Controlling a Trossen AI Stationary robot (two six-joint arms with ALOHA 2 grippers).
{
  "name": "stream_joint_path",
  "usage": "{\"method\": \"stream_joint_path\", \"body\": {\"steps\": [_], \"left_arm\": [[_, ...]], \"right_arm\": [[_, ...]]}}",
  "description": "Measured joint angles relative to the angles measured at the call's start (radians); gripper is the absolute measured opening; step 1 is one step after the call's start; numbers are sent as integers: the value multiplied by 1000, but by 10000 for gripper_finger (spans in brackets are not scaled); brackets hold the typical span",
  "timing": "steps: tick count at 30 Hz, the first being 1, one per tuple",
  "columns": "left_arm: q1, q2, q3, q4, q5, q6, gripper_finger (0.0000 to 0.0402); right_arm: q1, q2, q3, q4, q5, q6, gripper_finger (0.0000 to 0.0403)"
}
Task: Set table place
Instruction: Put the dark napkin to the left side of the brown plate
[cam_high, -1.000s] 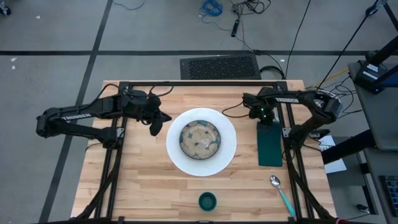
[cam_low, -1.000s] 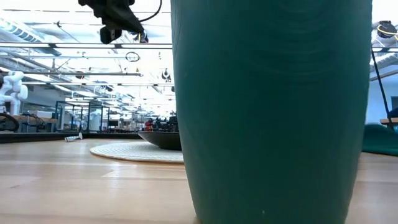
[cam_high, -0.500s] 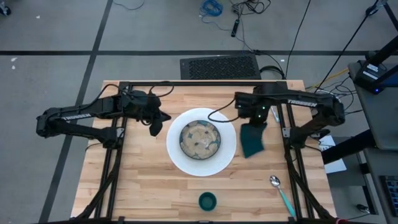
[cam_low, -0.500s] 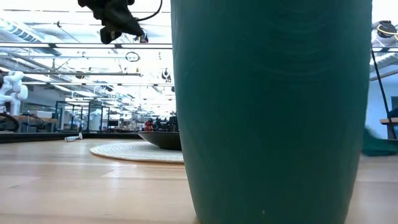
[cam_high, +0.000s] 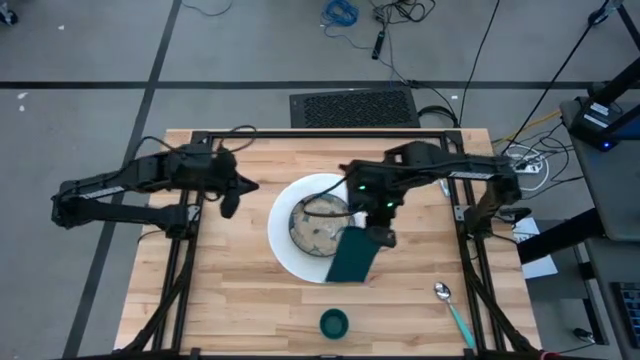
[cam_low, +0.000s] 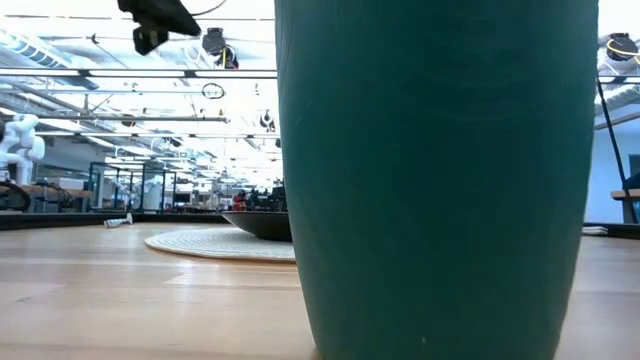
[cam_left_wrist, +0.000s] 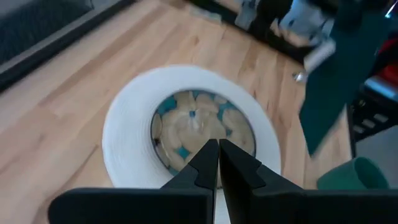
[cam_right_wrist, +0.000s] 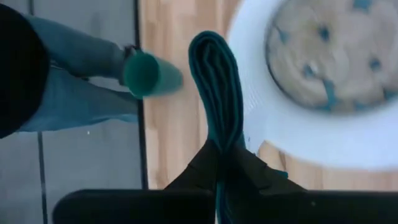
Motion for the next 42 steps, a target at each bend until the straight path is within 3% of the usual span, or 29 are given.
{"method": "stream_joint_path", "body": {"steps": [6, 12, 24, 32, 35, 42], "left_arm": [[0, -118, 0, -102, -3, -26, 0], [0, -200, 0, -191, -73, -28, 0], [0, -210, 0, -266, -107, 20, 0], [0, -210, 0, -281, -107, 19, 0], [0, -210, 0, -281, -106, 2, 0], [0, -210, 0, -290, -105, -7, 0]], "right_arm": [[-2, 202, 206, 11, -42, -62, 0], [-33, 349, 297, 115, -120, -88, 0], [-72, 512, 305, 492, -299, -56, 0], [-71, 591, 305, 640, -374, -59, 0], [-76, 614, 305, 664, -338, -92, 0], [-117, 649, 304, 704, -4, -241, 0]]}}
